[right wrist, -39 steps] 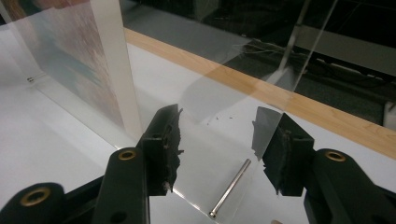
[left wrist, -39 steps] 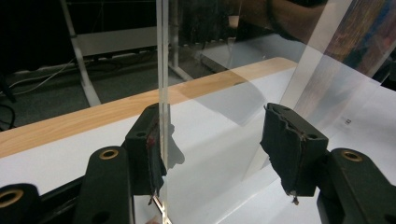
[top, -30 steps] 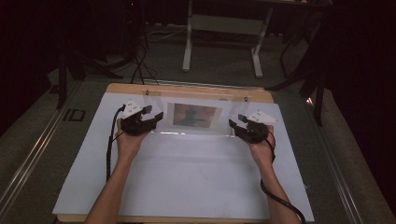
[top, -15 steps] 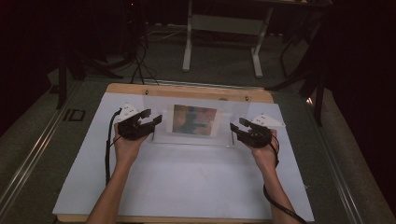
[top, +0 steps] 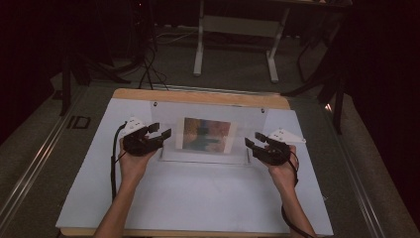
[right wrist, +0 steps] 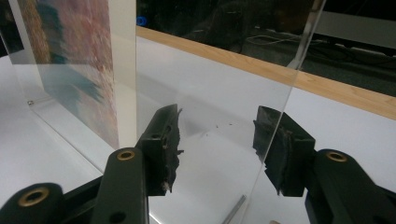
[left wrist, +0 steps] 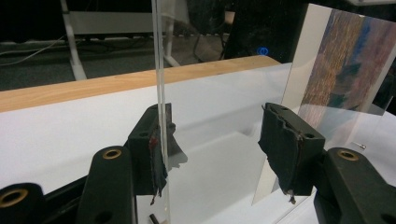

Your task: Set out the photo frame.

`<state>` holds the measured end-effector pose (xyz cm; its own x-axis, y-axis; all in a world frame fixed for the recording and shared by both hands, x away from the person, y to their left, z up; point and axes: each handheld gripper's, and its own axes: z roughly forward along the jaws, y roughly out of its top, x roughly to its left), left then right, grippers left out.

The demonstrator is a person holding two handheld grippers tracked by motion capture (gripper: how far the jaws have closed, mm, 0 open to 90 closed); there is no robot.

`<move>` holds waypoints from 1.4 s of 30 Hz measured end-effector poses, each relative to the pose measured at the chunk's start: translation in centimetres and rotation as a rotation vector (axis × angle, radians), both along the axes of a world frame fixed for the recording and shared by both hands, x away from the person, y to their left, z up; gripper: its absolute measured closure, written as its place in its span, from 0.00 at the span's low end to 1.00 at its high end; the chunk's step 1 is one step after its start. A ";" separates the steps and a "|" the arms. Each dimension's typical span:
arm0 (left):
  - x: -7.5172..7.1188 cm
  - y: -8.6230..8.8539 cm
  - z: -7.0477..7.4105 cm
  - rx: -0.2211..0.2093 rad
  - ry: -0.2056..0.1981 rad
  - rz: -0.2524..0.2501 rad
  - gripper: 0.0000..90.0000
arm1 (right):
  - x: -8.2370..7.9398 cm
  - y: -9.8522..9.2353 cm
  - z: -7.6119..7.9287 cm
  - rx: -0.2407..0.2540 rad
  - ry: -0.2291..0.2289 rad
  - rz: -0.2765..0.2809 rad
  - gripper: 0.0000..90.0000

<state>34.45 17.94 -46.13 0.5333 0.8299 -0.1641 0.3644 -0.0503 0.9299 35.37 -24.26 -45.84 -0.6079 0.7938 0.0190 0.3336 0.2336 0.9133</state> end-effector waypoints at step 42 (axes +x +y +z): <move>-1.8 -0.2 -0.5 -0.040 0.008 -0.024 0.50 | -1.4 -1.1 -0.7 0.003 0.002 0.036 0.57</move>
